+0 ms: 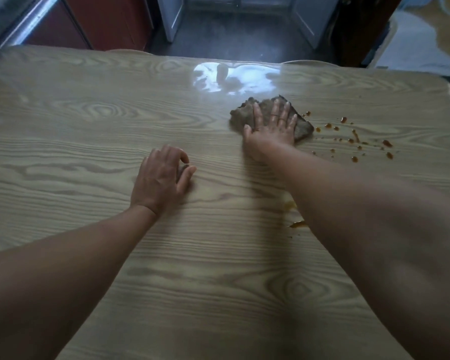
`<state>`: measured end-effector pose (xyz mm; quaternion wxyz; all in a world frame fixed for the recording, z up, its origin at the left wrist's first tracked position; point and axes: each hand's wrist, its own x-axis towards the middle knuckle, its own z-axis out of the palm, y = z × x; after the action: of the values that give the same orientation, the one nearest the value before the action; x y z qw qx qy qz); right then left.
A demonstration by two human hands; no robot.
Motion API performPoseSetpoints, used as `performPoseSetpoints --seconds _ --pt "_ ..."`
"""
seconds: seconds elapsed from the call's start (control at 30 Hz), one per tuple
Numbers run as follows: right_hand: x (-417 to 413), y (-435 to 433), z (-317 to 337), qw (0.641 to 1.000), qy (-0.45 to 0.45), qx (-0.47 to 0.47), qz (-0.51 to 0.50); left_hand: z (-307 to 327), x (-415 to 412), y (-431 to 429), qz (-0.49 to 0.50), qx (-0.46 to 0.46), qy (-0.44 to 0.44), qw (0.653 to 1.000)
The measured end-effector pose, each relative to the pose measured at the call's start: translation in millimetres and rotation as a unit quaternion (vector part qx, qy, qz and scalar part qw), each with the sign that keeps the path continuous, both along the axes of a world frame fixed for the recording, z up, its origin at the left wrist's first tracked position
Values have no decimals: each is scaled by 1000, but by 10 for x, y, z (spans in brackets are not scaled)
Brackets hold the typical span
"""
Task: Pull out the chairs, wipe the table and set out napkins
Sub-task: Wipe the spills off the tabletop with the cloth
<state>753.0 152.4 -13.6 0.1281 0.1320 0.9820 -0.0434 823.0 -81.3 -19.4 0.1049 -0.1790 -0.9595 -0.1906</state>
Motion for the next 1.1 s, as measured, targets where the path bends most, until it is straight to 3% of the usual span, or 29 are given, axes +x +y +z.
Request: performPoseSetpoints --seconds 0.33,0.53,0.63,0.73,0.83,0.93,1.1 --pt "1044 -121 55 999 -4 -22 33 18 45 -8 13 26 -19 999" --pt "1665 -299 22 994 3 -20 104 4 124 415 185 97 -73 975" --pt "1910 -196 44 987 -4 -4 162 32 182 806 156 172 -87 969" --pt "2086 -46 101 980 -21 8 197 -1 227 956 134 169 -80 973" --pt "2111 -76 173 985 -29 -13 168 -62 244 958 126 149 -51 980" --pt "2037 -280 170 993 37 -97 61 -96 239 985 119 120 -41 985" --pt "2108 -369 -116 994 92 -12 52 -110 232 985 115 104 -34 987"
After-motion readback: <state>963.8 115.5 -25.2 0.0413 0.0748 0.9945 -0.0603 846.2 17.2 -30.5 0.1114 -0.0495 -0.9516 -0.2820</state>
